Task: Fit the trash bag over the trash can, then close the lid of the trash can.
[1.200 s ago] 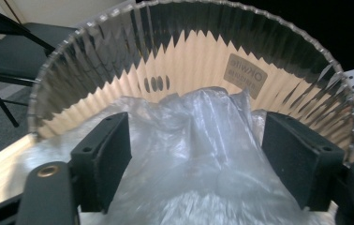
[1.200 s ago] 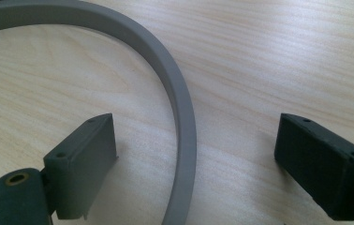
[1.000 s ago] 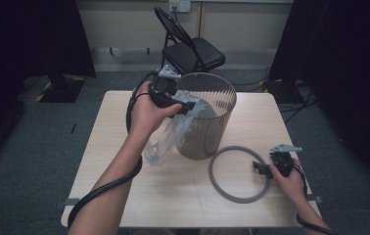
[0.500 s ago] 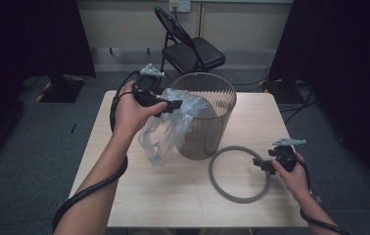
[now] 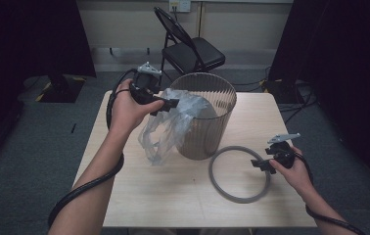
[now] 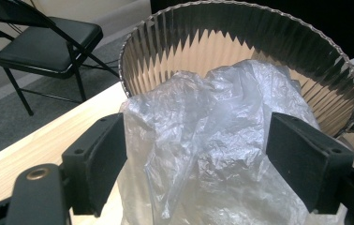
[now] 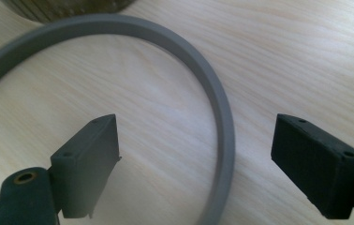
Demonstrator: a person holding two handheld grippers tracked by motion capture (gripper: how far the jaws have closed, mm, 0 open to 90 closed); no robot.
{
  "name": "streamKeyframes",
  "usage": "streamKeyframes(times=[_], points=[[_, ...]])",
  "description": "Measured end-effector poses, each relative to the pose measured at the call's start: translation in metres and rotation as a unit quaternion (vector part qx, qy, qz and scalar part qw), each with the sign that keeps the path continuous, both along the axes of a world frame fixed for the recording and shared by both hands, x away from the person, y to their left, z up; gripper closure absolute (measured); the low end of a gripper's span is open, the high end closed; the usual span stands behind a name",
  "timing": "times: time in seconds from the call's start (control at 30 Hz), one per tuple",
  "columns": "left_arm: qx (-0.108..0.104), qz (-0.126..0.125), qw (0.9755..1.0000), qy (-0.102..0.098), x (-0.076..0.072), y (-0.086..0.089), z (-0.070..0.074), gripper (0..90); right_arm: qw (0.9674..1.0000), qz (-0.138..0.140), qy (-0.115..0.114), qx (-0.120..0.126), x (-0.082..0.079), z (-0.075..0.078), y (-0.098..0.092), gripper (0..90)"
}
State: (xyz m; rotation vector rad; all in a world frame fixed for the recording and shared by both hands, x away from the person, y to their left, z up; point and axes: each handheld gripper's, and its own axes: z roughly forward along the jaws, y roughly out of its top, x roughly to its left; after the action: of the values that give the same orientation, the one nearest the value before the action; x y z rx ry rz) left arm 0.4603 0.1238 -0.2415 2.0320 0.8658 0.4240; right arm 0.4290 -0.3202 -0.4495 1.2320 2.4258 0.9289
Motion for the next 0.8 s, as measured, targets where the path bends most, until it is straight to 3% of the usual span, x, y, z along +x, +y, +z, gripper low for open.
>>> streamKeyframes(times=[0.27, 0.47, 0.8], points=[[-0.007, -0.002, 0.9999, 0.009, 0.000, 0.001, -0.002, 20.0, 0.9997, 0.023, 0.000, 0.008, 0.003, 0.025, 0.013, 14.6], [-0.013, -0.014, 0.9995, 0.025, -0.002, 0.001, -0.003, 30.0, 0.9992, 0.040, -0.006, 0.005, 0.007, 0.041, 0.022, 14.6], [-0.007, -0.020, 0.9995, 0.025, -0.006, -0.002, -0.006, 27.3, 0.9982, 0.059, -0.009, 0.005, 0.012, 0.059, 0.035, 14.6]])
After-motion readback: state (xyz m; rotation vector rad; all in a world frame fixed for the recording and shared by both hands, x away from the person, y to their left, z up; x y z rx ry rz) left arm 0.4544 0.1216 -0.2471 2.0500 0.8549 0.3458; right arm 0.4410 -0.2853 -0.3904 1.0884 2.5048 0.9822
